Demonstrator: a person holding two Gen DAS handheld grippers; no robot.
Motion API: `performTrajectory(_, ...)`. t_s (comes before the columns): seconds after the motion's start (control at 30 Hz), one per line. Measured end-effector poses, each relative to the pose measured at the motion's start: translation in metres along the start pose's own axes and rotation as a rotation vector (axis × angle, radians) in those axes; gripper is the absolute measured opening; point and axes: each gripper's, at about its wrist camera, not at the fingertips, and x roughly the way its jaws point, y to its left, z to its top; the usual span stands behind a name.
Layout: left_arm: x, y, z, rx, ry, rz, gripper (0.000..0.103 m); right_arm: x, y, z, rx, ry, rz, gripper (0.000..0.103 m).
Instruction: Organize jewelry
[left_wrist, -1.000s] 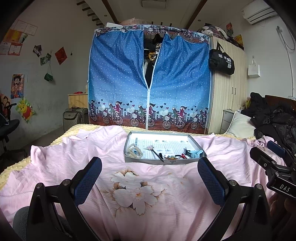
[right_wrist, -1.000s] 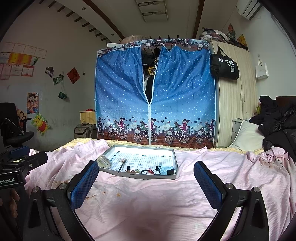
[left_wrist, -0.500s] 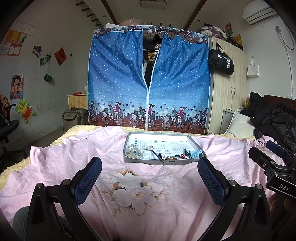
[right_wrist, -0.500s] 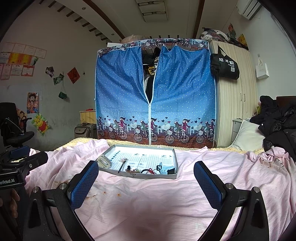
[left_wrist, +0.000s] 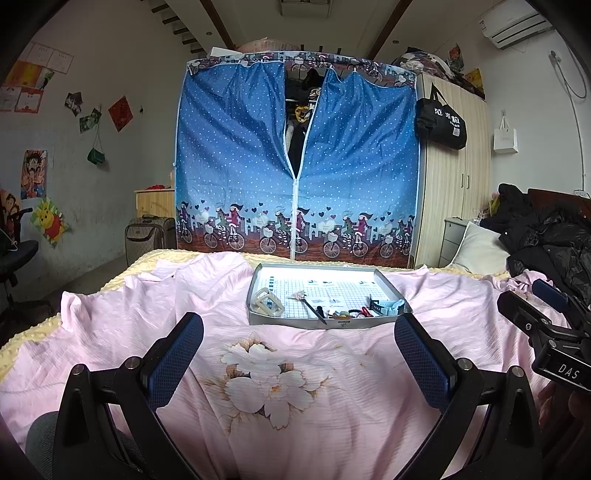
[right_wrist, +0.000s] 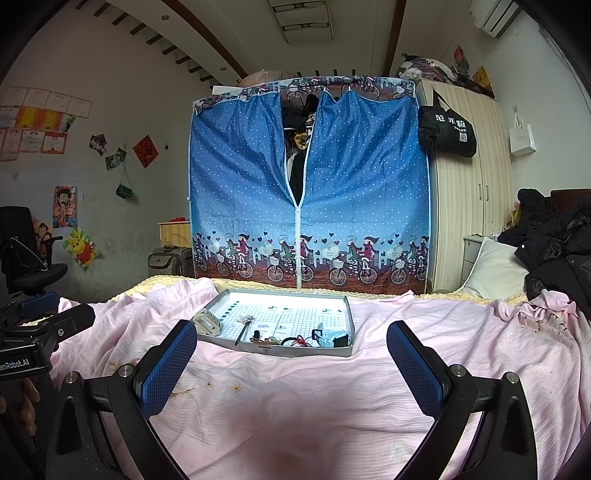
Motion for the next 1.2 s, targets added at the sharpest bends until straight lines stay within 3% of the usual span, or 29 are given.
performTrajectory(1.2,0.007,0.011,-0.004,0.007,0.025,0.023,0.102,0.0,0.001,0.0,0.003,0.002,0.0,0.103)
